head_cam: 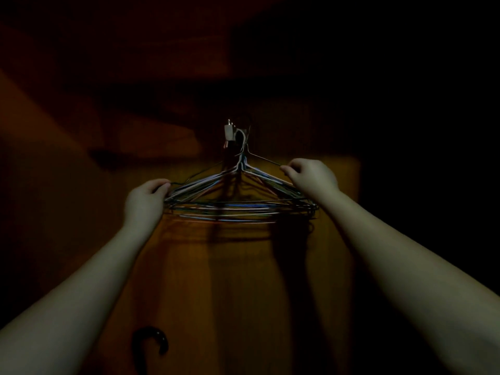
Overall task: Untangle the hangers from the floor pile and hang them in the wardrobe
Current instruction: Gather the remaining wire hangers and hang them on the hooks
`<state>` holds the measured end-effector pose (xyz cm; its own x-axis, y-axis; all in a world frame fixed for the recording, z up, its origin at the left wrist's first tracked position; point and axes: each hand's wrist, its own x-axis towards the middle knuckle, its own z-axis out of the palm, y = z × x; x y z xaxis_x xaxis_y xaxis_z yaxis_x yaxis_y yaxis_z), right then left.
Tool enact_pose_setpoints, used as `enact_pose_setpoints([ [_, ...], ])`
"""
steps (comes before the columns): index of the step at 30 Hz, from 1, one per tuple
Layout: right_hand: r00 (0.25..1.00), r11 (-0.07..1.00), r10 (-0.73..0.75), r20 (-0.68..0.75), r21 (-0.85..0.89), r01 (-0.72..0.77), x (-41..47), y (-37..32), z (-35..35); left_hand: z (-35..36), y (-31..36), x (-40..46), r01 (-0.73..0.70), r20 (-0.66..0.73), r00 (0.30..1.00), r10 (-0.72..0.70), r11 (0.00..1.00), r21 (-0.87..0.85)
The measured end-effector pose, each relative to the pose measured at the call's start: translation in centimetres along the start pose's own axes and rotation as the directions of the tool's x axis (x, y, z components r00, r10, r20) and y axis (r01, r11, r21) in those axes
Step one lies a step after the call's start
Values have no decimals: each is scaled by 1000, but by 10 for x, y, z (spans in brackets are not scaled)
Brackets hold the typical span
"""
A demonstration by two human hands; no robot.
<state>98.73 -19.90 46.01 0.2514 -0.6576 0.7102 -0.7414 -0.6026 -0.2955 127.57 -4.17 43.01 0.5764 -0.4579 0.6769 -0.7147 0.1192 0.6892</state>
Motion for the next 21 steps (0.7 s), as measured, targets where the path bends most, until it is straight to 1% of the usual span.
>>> enact_pose_setpoints([
  [5, 999, 999, -14, 33, 47, 12, -8, 3, 15, 2, -17, -12, 4, -31, 1000, -5, 999, -35],
  [9, 999, 998, -16, 41, 69, 13, -15, 6, 28, 5, -33, -17, -47, -63, 997, 50, 997, 61],
  [12, 999, 994, -16, 38, 112, 12, -17, 5, 36, 9, -43, -19, -34, -113, 993, 40, 998, 56],
  [14, 999, 991, -44, 12, 127, 42, -17, 3, 39, 11, -50, -18, -55, -148, 987, 65, 996, 71],
  [17, 995, 989, -102, -3, 109, 102, -16, 1, 41, 11, -59, -15, -85, -156, 983, 101, 990, 108],
  [21, 997, 997, -77, -3, 30, 77, -12, 0, 39, 18, -64, -4, -51, -152, 986, 74, 988, 146],
])
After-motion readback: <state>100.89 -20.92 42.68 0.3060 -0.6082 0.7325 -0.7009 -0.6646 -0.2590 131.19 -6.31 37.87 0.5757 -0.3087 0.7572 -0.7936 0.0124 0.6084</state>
